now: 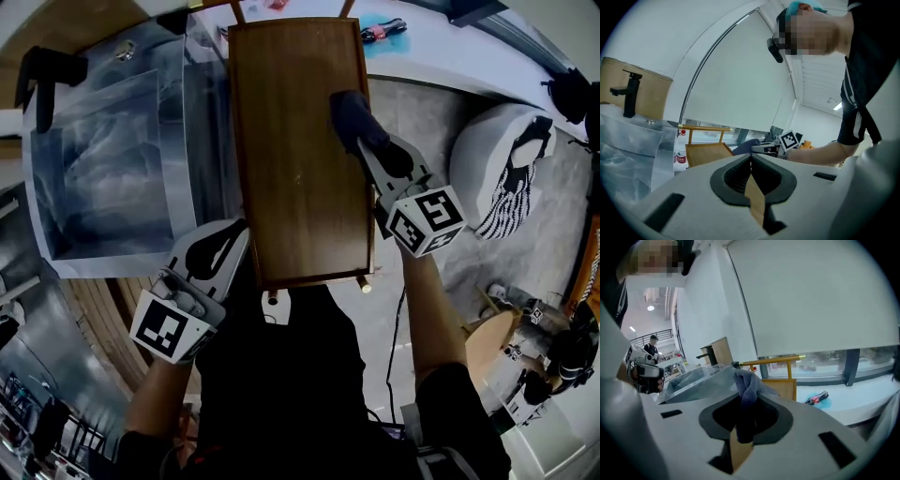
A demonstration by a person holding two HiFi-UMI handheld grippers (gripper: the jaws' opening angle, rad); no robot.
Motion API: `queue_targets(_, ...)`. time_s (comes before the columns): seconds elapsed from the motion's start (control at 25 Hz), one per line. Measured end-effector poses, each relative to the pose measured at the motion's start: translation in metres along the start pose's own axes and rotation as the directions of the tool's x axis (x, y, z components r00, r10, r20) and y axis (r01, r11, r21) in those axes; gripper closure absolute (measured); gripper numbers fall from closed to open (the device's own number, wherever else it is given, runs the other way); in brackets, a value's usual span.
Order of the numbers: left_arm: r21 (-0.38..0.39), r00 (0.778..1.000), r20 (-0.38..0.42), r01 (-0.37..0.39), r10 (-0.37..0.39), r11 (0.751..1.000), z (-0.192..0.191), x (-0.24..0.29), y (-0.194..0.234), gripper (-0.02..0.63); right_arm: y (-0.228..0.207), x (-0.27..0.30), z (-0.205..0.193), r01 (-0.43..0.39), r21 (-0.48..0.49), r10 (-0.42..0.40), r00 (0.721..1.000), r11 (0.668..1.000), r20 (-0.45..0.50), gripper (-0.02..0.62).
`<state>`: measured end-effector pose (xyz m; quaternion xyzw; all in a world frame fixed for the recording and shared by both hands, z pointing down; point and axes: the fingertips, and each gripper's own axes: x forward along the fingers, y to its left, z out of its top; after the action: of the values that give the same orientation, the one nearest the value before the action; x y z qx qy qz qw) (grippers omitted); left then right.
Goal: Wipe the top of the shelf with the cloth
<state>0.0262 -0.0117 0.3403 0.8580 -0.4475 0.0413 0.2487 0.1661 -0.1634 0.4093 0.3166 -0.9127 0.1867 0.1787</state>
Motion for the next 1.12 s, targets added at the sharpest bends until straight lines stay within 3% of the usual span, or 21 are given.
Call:
queue_targets(0.36,-0.025,1.000,-0.022,-0.001,0.001,1.000,0.006,0.041,0.035,0.583,-0.059,0.063,0.018,0.020,-0.032,-0.020,1.000,0.999,-0.015,0.535)
queue_targets(0.68,-0.046,0.999,-0.042,0.016,-0.018,0.999,0.003,0.065,0.042,0.583,-0.103,0.111,0.019,0.055,-0.046,-0.056,0.998,0.997,-0.021,0.535)
queue_targets(1.12,-0.060,0.998,-0.057,0.020,-0.023,0.998,-0.003,0.066,0.046,0.583,-0.127,0.128,-0.028,0.088,-0.065,-0.096,0.985,0.994,-0.142,0.535)
